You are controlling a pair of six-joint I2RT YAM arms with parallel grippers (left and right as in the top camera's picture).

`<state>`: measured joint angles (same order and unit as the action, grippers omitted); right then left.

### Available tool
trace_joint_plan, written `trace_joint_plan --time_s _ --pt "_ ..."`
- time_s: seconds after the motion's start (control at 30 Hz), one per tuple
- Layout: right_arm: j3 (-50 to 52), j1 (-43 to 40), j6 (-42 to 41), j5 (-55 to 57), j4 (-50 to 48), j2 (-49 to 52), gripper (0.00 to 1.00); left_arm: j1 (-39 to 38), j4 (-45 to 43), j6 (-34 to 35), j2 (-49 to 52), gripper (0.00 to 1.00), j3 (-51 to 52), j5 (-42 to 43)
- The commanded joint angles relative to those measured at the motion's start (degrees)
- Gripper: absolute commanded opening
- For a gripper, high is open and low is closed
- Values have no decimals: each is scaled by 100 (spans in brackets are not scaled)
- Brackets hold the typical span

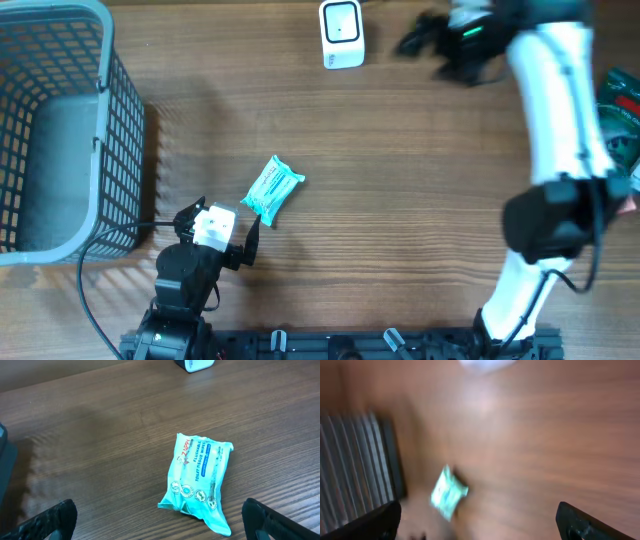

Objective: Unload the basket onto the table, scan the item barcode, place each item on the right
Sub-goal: 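Reach the right gripper to the teal wipes packet and grasp it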

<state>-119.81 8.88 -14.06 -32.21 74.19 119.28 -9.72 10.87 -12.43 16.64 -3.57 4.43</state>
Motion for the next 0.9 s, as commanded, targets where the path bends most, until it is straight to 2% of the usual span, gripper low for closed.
trace_joint_plan --time_s 0.0,0.03,0.07,0.2,0.3,0.47,0.63,0.7,0.73,0.8,0.83,0.87 --pt "887 957 2041 -898 -334 203 100 24 -2 -68 -17 100 28 68" --pt "1132 1198 2500 -914 -476 225 100 24 -2 -68 -17 100 28 68" --pt "1338 1381 2603 -758 -708 243 100 24 -4 -68 -17 100 28 68" --pt "1919 1954 2566 -245 -1816 319 100 24 -4 -68 -17 100 28 68" --pt "2332 2264 2105 -129 -2806 494 100 24 -2 -68 -17 100 28 68" --pt "2415 2527 2009 -223 -3180 984 100 24 -4 -68 -17 100 28 68" --pt "2417 2712 2009 -173 -3152 1320 99 24 -2 -68 -17 100 28 68" --pt "2422 2721 2006 -170 -3134 1368 85 24 -4 -68 -17 100 28 68" --pt "2422 2721 2006 -129 -3106 1386 72 24 -4 -68 -17 100 28 68" --pt "2422 2715 1985 7 -3014 1392 39 24 -4 -68 -17 100 28 68" --pt "2422 2715 1985 59 -2966 1392 27 24 -2 -68 -17 100 28 68" --pt "2422 2715 1987 118 -2922 1392 21 24 -2 -68 -17 100 28 68"
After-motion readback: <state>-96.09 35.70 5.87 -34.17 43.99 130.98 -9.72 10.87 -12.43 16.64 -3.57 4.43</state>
